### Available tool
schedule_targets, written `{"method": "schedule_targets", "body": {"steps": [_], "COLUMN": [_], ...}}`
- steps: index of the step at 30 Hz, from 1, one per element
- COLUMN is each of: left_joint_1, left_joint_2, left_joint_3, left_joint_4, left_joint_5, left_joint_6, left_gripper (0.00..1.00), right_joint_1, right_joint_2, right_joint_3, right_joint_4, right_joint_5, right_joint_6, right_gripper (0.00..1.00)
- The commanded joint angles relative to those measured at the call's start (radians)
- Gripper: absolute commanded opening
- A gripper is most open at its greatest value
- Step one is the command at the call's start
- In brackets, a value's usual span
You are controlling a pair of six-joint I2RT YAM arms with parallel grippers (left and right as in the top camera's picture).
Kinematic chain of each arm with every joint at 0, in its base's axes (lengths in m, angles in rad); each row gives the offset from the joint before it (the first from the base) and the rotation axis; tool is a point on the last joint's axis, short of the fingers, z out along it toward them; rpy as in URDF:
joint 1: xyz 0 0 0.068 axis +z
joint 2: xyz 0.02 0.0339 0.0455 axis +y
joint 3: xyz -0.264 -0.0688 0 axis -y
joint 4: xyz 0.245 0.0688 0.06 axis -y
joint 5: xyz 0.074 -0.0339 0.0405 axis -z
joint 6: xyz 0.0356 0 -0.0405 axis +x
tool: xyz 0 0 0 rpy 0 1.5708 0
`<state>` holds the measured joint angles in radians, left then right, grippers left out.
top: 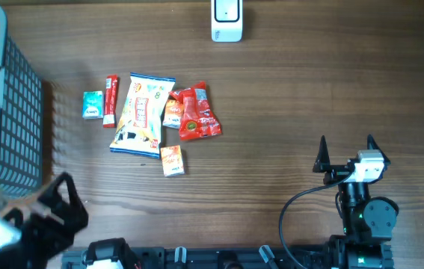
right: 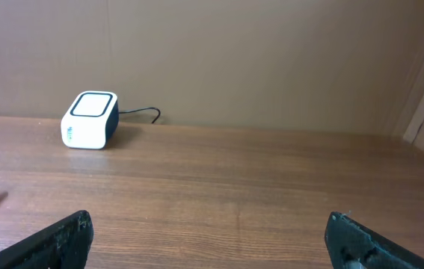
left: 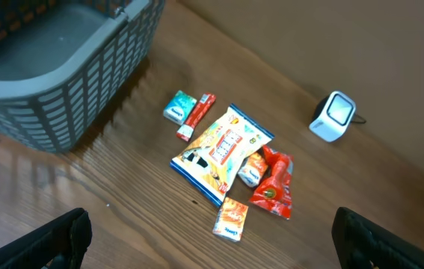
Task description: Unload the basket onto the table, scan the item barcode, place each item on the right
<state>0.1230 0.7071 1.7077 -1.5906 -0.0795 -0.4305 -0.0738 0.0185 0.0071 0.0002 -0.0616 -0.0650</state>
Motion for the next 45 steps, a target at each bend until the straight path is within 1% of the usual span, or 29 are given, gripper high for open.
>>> {"method": "schedule_targets", "body": {"steps": [1,16,20,21,26,29,31,34,35,42,44,45], "left_joint_1": [0.003,0.004,0.003,0.003,0.004,0.003,0.004,0.004,0.003,0.004,0.004,0.004], "left_joint_2": [-0.047,-0.053,-0.053,-0.053,-0.053,-0.053,-0.053,-0.053,-0.053,-0.053,-0.053,-0.053], "left_joint_3": [0.005,0.005,0.005,0.005,0.005,0.005,0.005,0.005,0.005,0.005,0.005,0.005], "left_joint_4": [0.0,0.0,0.0,0.0,0.0,0.0,0.0,0.0,0.0,0.0,0.0,0.0], "left_joint_5": [0.012,0.012,0.012,0.012,0.012,0.012,0.012,0.012,0.012,0.012,0.012,0.012], "left_joint_6": [0.0,0.0,0.0,0.0,0.0,0.0,0.0,0.0,0.0,0.0,0.0,0.0], "left_gripper": [1.0,1.0,1.0,1.0,1.0,1.0,1.0,1.0,1.0,1.0,1.0,1.0], "right_joint_1": [-0.005,-0.005,-0.005,-0.005,-0.005,-0.005,-0.005,-0.005,-0.005,-0.005,-0.005,-0.005], "right_joint_2": [-0.004,-0.005,-0.004,-0.004,-0.004,-0.004,-0.004,-0.005,-0.005,-0.004,-0.004,-0.004], "right_joint_3": [-0.002,-0.002,-0.002,-0.002,-0.002,-0.002,-0.002,-0.002,-0.002,-0.002,-0.002,-0.002], "right_joint_4": [0.002,0.002,0.003,0.002,0.006,0.048,0.046,0.11,0.134,0.245,0.317,0.357], "right_joint_5": [0.01,0.01,0.017,0.017,0.008,-0.191,-0.314,-0.437,-0.455,-0.457,-0.481,-0.497], "right_joint_6": [0.014,0.014,-0.036,-0.101,-0.089,0.093,0.198,0.377,0.464,0.882,0.962,0.962], "right_gripper": [1.0,1.0,1.0,1.0,1.0,1.0,1.0,1.0,1.0,1.0,1.0,1.0]}}
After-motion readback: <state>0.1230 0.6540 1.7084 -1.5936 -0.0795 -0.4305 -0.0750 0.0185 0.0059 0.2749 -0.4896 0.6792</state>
